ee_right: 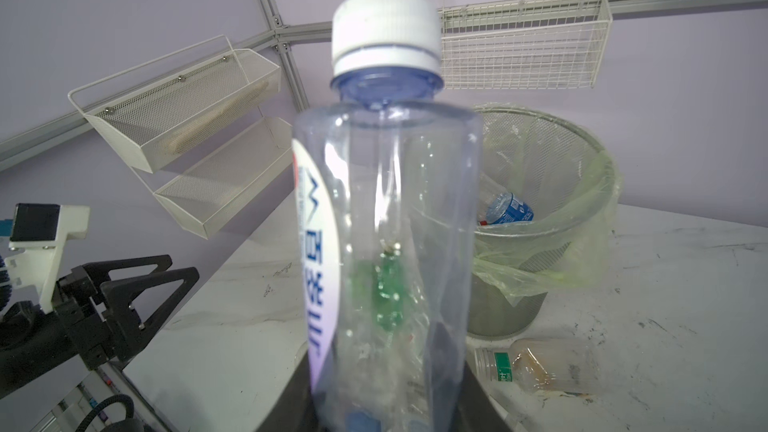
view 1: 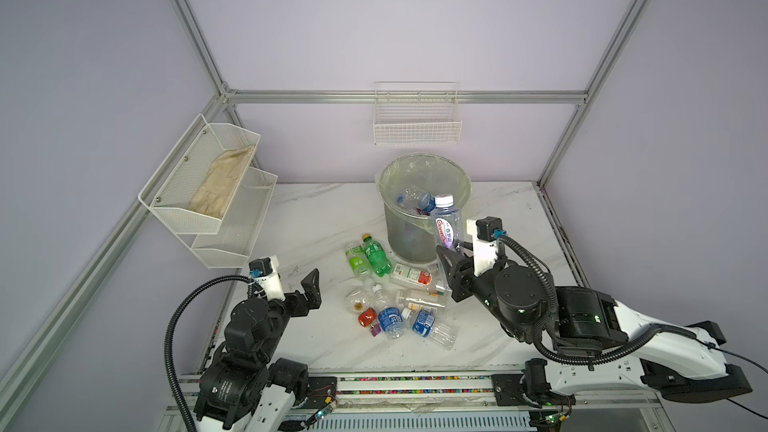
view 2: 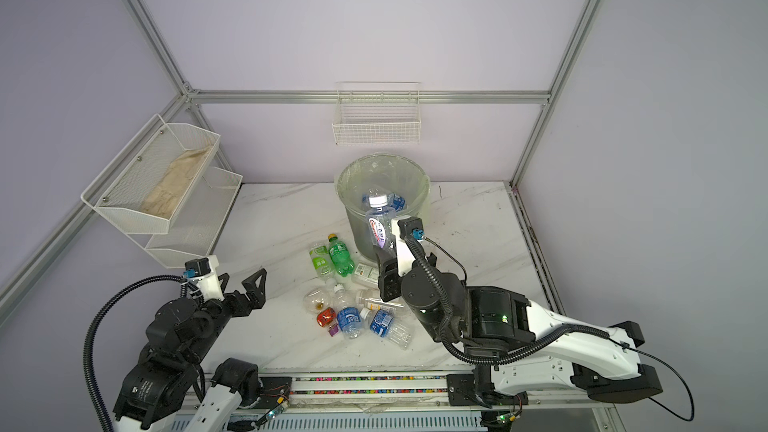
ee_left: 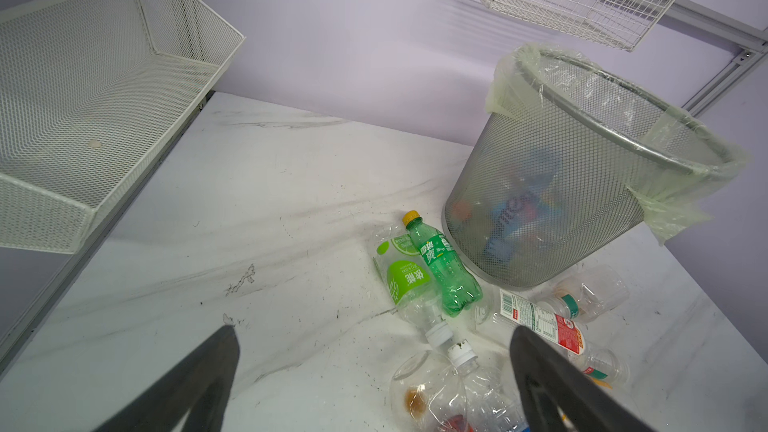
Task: Throw the plastic bottles in the bin
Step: 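Lift the purple-label bottle with the right gripper and carry it toward the bin, then hold the purple-label bottle over the bin and open the right gripper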
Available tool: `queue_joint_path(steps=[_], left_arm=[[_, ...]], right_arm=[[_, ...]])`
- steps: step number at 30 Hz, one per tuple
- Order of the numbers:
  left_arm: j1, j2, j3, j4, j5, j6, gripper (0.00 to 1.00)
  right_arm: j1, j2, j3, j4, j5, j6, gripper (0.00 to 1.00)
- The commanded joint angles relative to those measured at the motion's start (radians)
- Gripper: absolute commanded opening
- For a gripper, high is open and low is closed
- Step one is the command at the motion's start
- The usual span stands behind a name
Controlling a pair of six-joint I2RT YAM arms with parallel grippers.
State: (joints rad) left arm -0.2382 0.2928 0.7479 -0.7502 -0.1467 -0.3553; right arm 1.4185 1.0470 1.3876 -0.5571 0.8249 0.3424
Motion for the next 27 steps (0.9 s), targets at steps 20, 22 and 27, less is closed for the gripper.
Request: queue_joint_path(steps=[20, 22, 27], left_arm=[[-0.018, 0.021, -0.036, 0.019, 0.010, 0.012, 1.00], [-0.018, 0.022, -0.036, 0.020, 0.012, 0.014, 1.00], [-0.020, 0.019, -0.036, 0.017, 0.012, 0.017, 1.00]], right_arm=[[-0.429, 0.223, 0.234, 0.015, -0.365, -0.123, 0.31], [-0.452, 0.254, 0.262, 0.019, -0.395, -0.131, 0.31], [-0.484, 0.321, 0.341, 0.022, -0.437, -0.152, 0.31]])
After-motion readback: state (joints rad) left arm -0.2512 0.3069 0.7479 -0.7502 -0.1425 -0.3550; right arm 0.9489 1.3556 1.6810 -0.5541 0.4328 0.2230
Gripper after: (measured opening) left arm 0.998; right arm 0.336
